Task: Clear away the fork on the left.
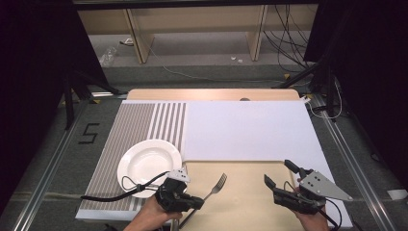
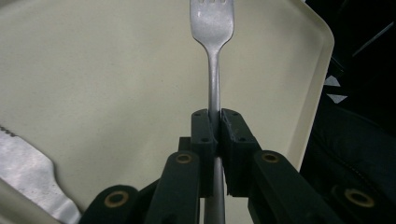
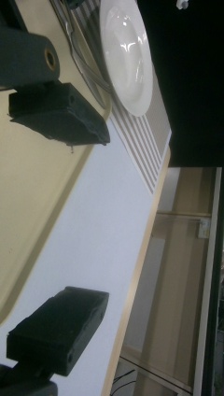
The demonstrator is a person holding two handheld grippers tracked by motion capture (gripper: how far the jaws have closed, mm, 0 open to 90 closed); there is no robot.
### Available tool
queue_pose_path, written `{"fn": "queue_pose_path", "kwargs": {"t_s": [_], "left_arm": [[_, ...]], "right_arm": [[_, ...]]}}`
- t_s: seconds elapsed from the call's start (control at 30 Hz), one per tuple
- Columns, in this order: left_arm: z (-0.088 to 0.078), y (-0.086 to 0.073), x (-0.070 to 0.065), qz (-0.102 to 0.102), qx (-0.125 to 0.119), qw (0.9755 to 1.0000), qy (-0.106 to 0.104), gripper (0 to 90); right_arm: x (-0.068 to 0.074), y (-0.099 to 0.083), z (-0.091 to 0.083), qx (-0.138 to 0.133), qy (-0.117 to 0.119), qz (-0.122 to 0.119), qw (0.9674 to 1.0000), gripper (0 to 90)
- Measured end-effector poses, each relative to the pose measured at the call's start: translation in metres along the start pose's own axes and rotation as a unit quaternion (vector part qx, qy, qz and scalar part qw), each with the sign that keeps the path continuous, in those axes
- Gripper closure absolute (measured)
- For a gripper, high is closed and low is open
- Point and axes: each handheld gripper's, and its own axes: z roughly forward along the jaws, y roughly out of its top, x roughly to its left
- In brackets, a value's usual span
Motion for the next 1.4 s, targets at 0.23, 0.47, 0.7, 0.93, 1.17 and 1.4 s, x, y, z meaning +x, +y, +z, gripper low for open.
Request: {"fn": "queue_pose_path", "kwargs": {"t_s": [0.23, 0.47, 0.7, 0.93, 1.17, 1.4], "left_arm": [[0.014, -0.003, 0.0, -0.009, 0.023, 0.9997, -0.006, 84.0], [0.018, -0.004, 0.002, -0.015, 0.03, 0.9994, 0.002, 83.9], [0.027, -0.005, 0.004, -0.003, 0.05, 0.9983, 0.028, 83.9], [0.031, -0.006, 0.005, -0.004, 0.055, 0.9979, 0.033, 83.7], [0.032, -0.006, 0.007, -0.008, 0.059, 0.9978, 0.028, 79.7], [0.023, 0.0, 0.0, 0.014, 0.022, 0.9984, 0.05, 43.7]], "right_arm": [[0.0, 0.0, 0.0, 0.0, 0.0, -0.001, 1.0, 20.4], [0.0, 0.0, 0.0, -0.002, 0.001, 0.0, 1.0, 20.4], [0.001, 0.0, 0.0, -0.001, 0.001, -0.001, 1.0, 20.5], [0.001, 0.0, 0.0, -0.001, 0.002, -0.001, 1.0, 20.5], [0.001, 0.0, 0.0, -0.001, 0.002, 0.0, 1.0, 20.5], [0.001, 0.0, 0.0, -0.001, 0.002, -0.001, 1.0, 20.6]]}}
